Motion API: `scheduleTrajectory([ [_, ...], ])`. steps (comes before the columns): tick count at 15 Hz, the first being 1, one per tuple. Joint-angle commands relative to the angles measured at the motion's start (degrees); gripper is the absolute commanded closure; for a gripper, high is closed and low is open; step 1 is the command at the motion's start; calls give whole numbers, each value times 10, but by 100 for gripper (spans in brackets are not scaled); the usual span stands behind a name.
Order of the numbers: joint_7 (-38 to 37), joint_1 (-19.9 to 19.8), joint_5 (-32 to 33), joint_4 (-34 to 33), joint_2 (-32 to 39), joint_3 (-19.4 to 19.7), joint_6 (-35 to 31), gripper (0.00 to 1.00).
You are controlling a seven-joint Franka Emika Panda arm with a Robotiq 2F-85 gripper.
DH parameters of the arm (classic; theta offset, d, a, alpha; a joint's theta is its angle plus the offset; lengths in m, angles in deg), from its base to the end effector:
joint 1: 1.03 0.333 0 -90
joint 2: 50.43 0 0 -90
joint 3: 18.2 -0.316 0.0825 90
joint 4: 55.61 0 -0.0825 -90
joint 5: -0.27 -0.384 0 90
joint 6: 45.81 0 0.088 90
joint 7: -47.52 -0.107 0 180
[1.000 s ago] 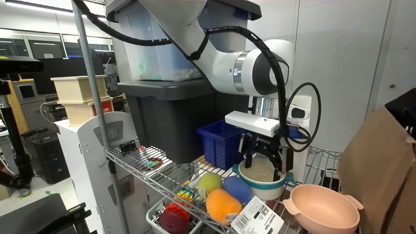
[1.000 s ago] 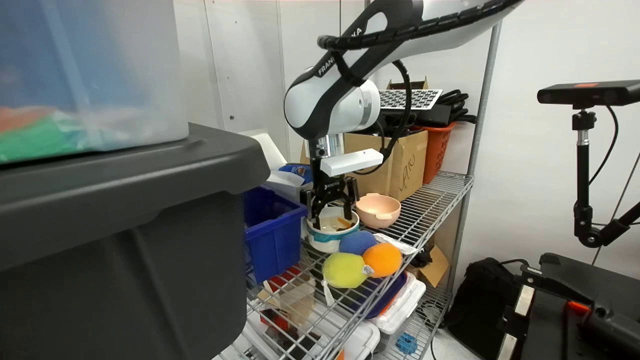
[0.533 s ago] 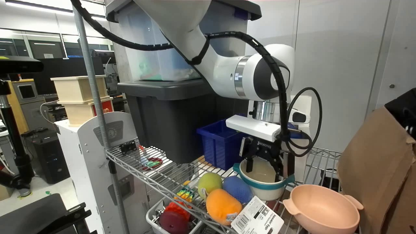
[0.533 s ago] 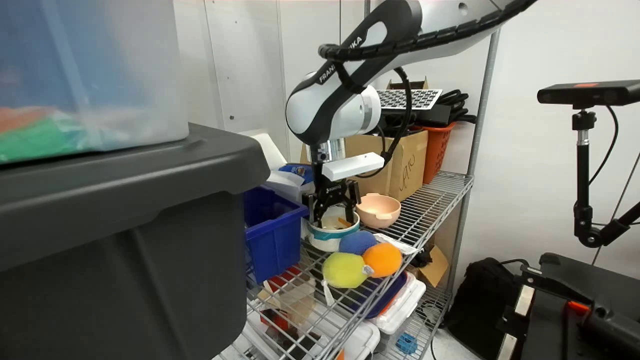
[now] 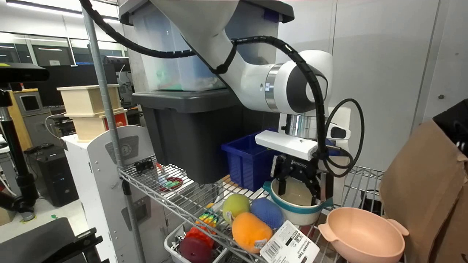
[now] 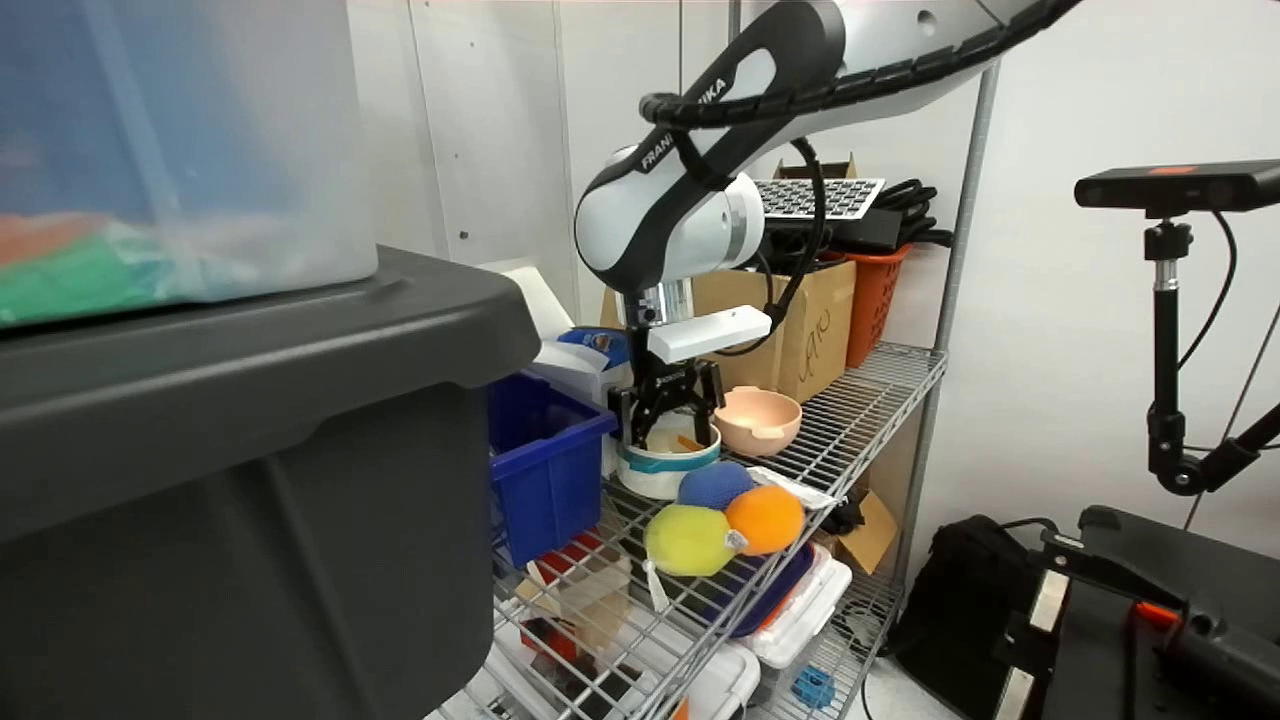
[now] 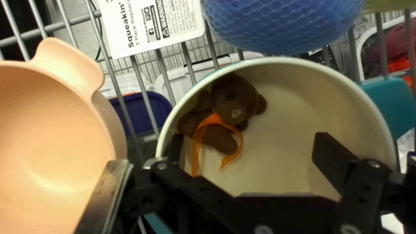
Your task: Pick up the bear plush toy and put it in the bowl
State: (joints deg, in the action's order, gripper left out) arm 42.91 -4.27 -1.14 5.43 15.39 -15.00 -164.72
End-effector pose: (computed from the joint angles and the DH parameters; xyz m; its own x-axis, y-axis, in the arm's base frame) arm 0.7481 -0.0699 0.1054 0.9750 -0.1771 -0.1341 -0.1729 -0.9840 0.0422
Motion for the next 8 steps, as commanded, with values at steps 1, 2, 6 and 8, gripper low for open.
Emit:
scheduleTrajectory([
  [1,2,1,9,-3,1,3,10,20],
  [2,3,2,9,-3,0,3,10,26],
  [6,10,2,12,3,-6,2,9,58],
  [8,11,3,13,3,-8,2,9,73],
])
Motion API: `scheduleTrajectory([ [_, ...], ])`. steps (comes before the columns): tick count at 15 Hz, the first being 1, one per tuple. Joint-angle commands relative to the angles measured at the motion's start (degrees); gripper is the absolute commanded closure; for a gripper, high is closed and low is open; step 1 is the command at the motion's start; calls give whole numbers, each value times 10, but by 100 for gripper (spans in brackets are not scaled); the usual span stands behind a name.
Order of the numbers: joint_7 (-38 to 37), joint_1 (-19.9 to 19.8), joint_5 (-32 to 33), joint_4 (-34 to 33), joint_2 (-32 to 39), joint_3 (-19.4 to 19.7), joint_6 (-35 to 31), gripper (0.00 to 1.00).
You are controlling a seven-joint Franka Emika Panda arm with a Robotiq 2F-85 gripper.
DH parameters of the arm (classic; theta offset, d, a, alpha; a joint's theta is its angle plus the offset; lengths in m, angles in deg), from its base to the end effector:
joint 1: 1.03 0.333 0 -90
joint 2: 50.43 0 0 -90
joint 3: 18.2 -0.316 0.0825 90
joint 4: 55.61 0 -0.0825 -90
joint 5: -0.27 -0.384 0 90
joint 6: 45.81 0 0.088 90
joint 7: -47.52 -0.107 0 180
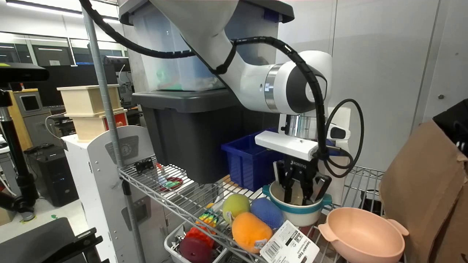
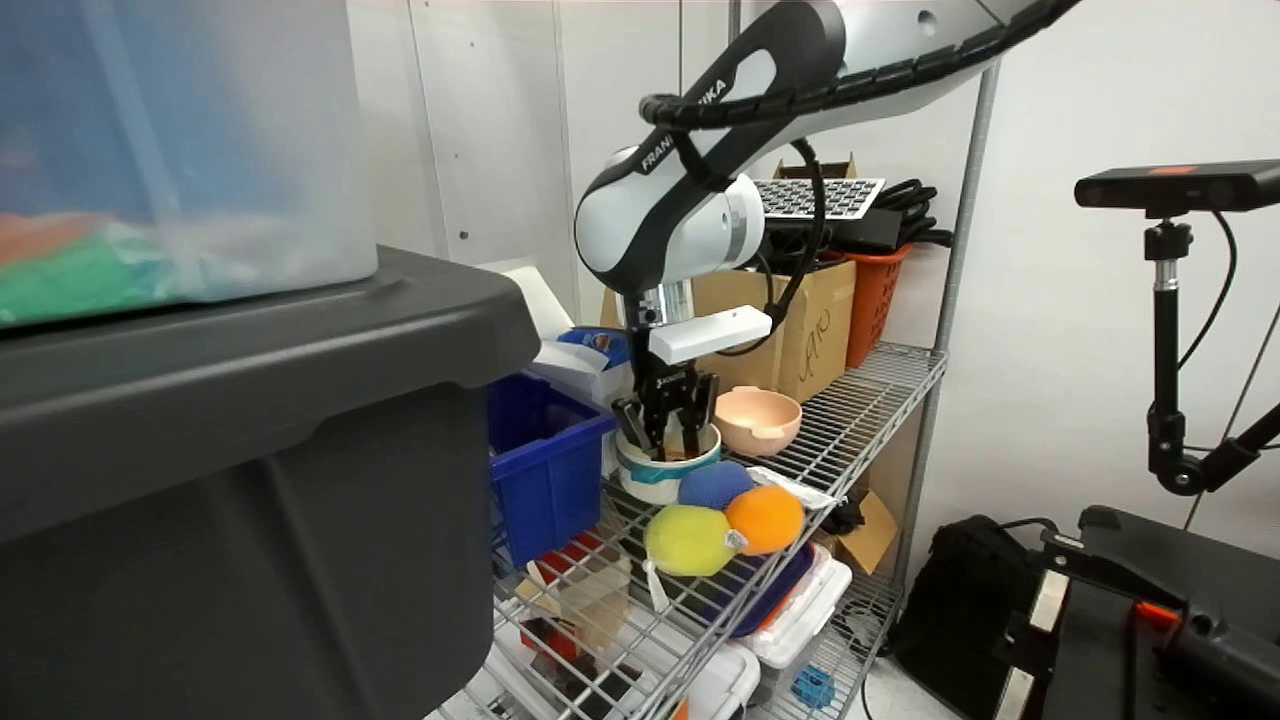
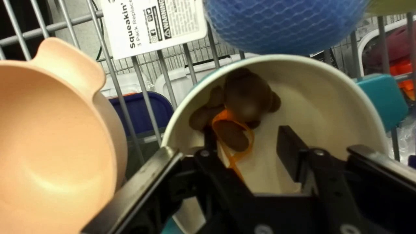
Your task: Pick up the bear plush toy and put it in the bowl
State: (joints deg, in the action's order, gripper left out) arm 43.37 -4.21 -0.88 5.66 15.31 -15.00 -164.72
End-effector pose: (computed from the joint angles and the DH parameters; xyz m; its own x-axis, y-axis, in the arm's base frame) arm 0.7473 -0.0694 0.1047 0.9766 -0.1662 -0.1368 -0.1615 -0.9859 0.0449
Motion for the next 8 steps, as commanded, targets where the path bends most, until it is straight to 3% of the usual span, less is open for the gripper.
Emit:
scheduleTrajectory([
  [1,8,2,11,0,-7,2,9,80],
  [4,10,0,9,-4,-11,1,14,100],
  [8,3,1,8,-13,-17,2,14,99],
])
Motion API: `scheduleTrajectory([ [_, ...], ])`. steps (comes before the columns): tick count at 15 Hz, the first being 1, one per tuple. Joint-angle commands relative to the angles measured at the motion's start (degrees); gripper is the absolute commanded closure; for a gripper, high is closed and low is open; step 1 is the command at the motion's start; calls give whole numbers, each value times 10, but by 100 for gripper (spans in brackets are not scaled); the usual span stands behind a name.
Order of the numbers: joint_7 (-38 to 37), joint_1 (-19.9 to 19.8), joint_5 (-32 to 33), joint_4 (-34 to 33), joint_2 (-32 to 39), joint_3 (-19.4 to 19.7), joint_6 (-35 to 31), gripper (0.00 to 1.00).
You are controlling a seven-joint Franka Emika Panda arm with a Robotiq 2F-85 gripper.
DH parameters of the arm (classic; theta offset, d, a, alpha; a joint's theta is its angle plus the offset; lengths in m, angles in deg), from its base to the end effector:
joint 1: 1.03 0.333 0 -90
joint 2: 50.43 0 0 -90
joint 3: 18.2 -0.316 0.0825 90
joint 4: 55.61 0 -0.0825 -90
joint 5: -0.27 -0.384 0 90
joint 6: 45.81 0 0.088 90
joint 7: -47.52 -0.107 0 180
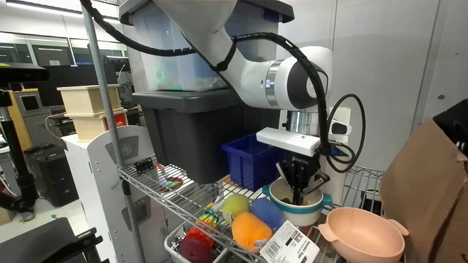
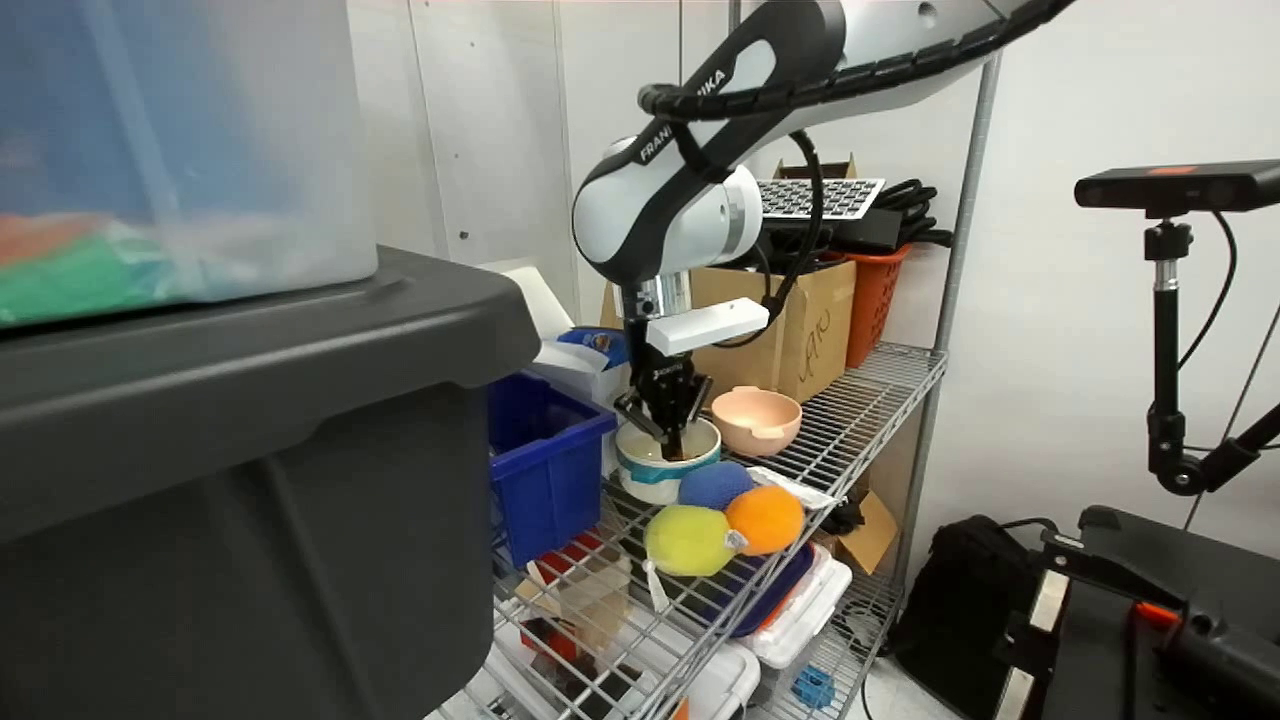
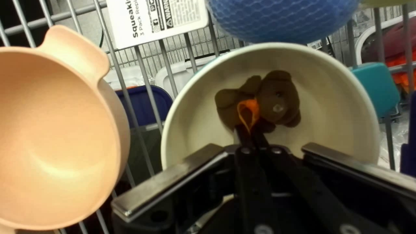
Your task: Pick up the bear plush toy and put it in the bowl
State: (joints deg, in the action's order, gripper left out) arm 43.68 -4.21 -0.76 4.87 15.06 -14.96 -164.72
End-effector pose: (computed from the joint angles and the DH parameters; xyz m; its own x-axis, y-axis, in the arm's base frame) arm 0.7521 -0.0699 0.1140 0.9800 -0.1597 -0.1190 -0.1553 -0.9868 0.0450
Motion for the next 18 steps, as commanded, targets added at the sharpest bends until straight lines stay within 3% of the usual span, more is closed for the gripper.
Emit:
scheduleTrajectory([
  [1,1,0,6,-5,-19,1,15,99],
  [8,2,1,5,9,-46,-1,13,99],
  [18,1,22,2,80,-166,-11,16,99],
])
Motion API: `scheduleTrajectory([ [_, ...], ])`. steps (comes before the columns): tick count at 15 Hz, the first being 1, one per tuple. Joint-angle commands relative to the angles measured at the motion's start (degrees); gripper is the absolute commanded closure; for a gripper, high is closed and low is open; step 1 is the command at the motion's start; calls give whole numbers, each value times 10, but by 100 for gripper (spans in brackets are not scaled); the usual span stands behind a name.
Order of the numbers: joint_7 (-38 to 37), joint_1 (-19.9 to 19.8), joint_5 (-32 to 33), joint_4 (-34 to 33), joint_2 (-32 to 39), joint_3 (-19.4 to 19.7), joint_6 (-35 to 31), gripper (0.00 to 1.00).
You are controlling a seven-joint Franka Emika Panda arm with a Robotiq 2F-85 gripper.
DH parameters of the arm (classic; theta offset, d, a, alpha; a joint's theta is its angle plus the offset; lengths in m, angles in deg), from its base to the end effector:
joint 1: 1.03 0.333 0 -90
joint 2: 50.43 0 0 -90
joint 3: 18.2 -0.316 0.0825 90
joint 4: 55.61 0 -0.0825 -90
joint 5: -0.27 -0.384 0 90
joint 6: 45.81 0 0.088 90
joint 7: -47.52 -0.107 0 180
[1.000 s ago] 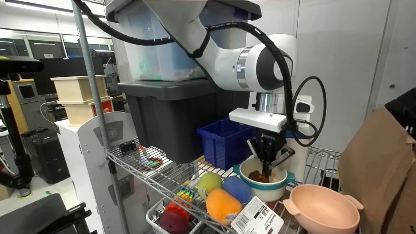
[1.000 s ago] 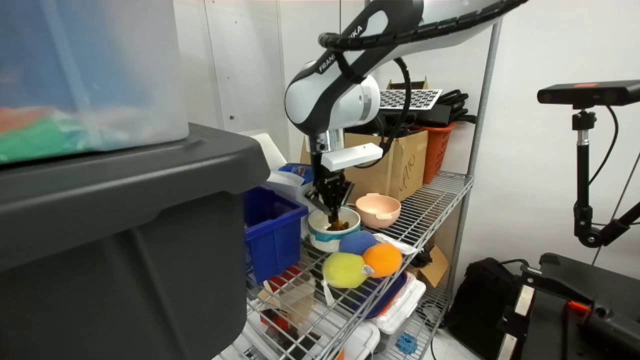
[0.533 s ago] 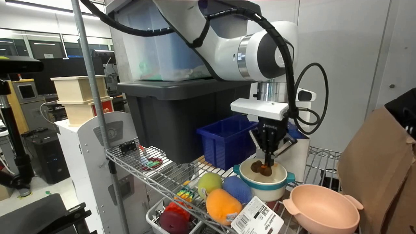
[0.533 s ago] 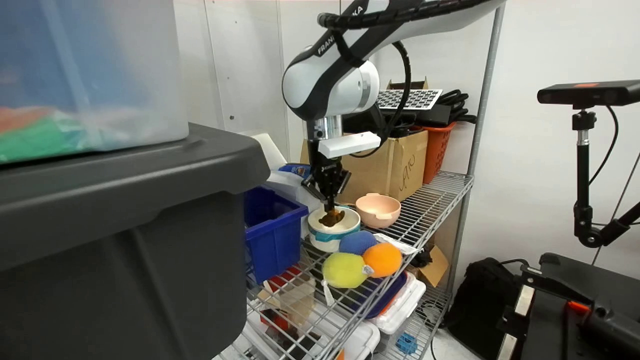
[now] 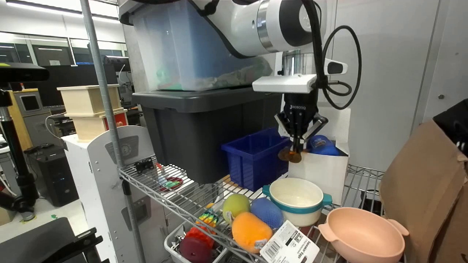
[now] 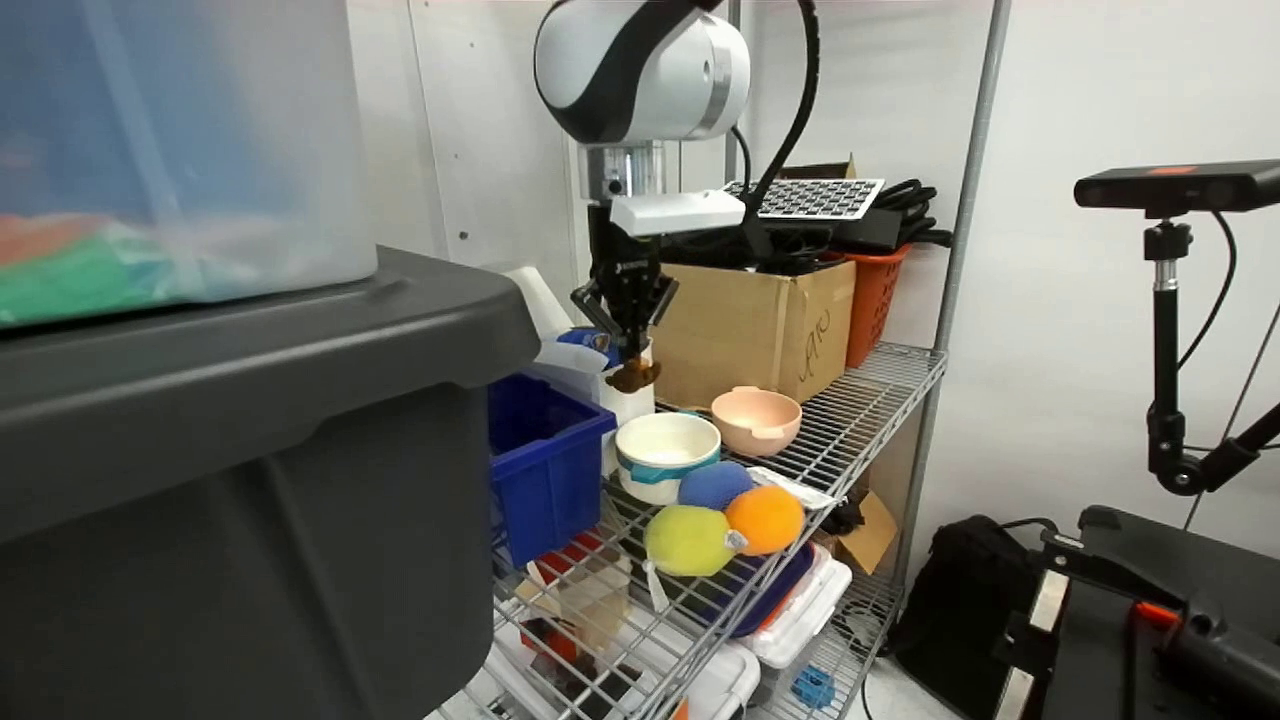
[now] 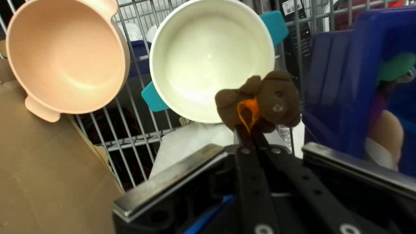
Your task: Pick up the bear plush toy and put it in the bowl
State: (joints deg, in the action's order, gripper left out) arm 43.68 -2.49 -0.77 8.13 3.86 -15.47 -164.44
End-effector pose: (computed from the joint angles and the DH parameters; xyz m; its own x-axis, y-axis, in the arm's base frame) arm 0.7704 -0.0439 0.2372 0.9917 -0.1282 0.0128 -0.1285 -0.9915 0.0218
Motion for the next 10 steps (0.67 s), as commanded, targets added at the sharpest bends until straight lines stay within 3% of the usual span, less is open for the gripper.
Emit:
scheduleTrajectory([
  [1,2,7,2,55,-65,-8,14,99],
  [10,-3,16,0,107,-121,-13,12,99],
])
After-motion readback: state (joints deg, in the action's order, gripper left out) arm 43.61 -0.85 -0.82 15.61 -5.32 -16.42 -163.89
